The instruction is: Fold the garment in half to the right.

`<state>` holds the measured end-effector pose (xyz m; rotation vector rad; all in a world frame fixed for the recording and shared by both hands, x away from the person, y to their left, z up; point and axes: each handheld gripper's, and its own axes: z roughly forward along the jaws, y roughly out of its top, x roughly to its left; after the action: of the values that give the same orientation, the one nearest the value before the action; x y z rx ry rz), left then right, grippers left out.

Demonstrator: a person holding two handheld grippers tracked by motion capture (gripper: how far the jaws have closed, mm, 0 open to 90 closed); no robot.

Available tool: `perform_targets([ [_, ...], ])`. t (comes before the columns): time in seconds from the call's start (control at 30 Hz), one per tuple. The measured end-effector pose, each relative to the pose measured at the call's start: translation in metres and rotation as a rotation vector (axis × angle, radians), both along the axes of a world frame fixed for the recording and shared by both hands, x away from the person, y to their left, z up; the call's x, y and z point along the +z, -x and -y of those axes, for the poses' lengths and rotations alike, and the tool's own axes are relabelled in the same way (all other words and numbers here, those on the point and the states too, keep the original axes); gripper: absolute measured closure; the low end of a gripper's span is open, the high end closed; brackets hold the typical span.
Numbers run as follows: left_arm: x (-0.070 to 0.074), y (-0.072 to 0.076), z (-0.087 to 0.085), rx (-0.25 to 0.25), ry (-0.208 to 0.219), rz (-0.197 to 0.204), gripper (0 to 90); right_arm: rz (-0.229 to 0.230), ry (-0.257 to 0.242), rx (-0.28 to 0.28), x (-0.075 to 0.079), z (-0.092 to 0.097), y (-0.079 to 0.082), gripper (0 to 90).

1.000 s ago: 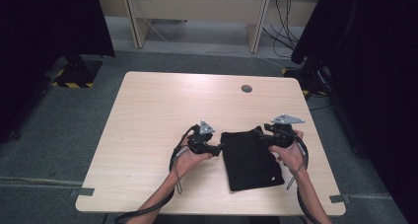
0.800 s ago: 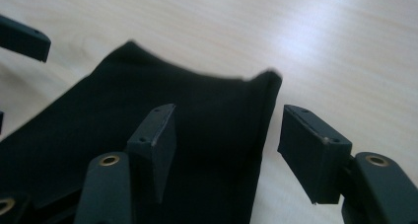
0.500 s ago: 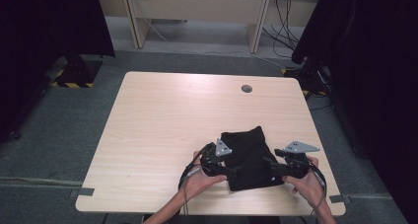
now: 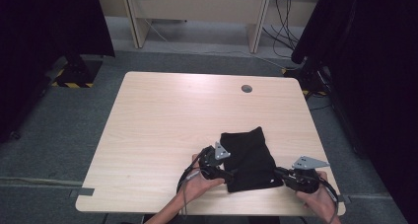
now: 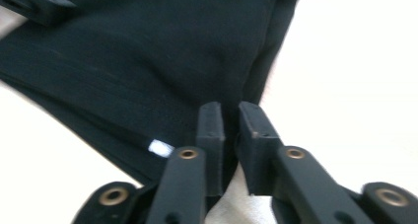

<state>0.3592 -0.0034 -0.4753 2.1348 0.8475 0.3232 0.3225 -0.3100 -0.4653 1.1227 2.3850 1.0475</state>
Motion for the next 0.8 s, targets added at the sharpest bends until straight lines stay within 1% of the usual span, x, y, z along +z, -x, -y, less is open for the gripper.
perform_targets([
  [0.07,0.002,0.002,0.0,0.006,0.014,0.006,9.6,0.015,-0.031,0.012,0.005,0.002,0.004,86.0],
  [0.1,0.003,0.004,0.0,0.009,0.026,0.008,8.6,0.024,-0.042,0.018,0.007,0.003,0.005,86.5],
  [0.13,0.004,0.007,0.0,0.004,0.03,0.012,7.9,0.033,-0.051,0.022,0.01,0.004,0.007,86.7],
  [0.2,0.006,0.015,0.0,-0.019,0.035,0.017,6.6,0.053,-0.062,0.024,0.015,0.005,0.012,86.9],
  [0.27,0.007,0.021,0.0,-0.024,0.038,0.016,6.0,0.064,-0.062,0.023,0.018,0.006,0.016,87.0],
  [0.37,0.006,0.029,0.0,-0.052,0.001,0.034,5.4,0.068,-0.066,0.035,0.019,0.004,0.022,87.2],
  [0.4,0.005,0.031,0.0,-0.051,-0.013,0.041,5.4,0.07,-0.067,0.042,0.02,0.004,0.024,87.2],
  [0.43,0.004,0.032,0.0,-0.052,-0.025,0.048,5.4,0.062,-0.075,0.051,0.02,0.003,0.026,87.2],
  [0.47,0.002,0.033,-0.001,-0.058,-0.031,0.047,5.4,0.057,-0.078,0.057,0.02,0.003,0.028,87.2],
  [0.5,0.0,0.034,-0.001,-0.07,-0.039,0.039,5.4,0.054,-0.067,0.057,0.019,0.002,0.03,87.2],
  [0.53,-0.002,0.034,-0.001,-0.083,-0.053,0.035,5.4,0.054,-0.04,0.05,0.017,0.002,0.031,87.2],
  [0.57,-0.004,0.034,-0.001,-0.089,-0.066,0.035,5.4,0.062,0.011,0.033,0.014,0.002,0.031,87.1],
  [0.6,-0.006,0.034,-0.003,-0.085,-0.051,0.026,4.8,0.063,0.064,0.01,0.009,0.003,0.03,88.3],
  [0.63,-0.006,0.034,-0.005,-0.081,-0.048,0.018,4.9,0.052,0.081,-0.001,0.005,0.005,0.028,88.1],
  [0.67,-0.005,0.035,-0.006,-0.083,-0.056,0.024,5.3,0.04,0.077,-0.005,0.002,0.007,0.027,87.9],
  [0.73,-0.002,0.035,-0.008,-0.087,-0.074,0.039,5.8,0.049,0.089,-0.017,0.002,0.009,0.027,85.3],
  [0.8,-0.002,0.036,-0.008,-0.09,-0.062,0.028,6.3,0.059,0.076,-0.037,0.007,0.011,0.025,79.8],
])
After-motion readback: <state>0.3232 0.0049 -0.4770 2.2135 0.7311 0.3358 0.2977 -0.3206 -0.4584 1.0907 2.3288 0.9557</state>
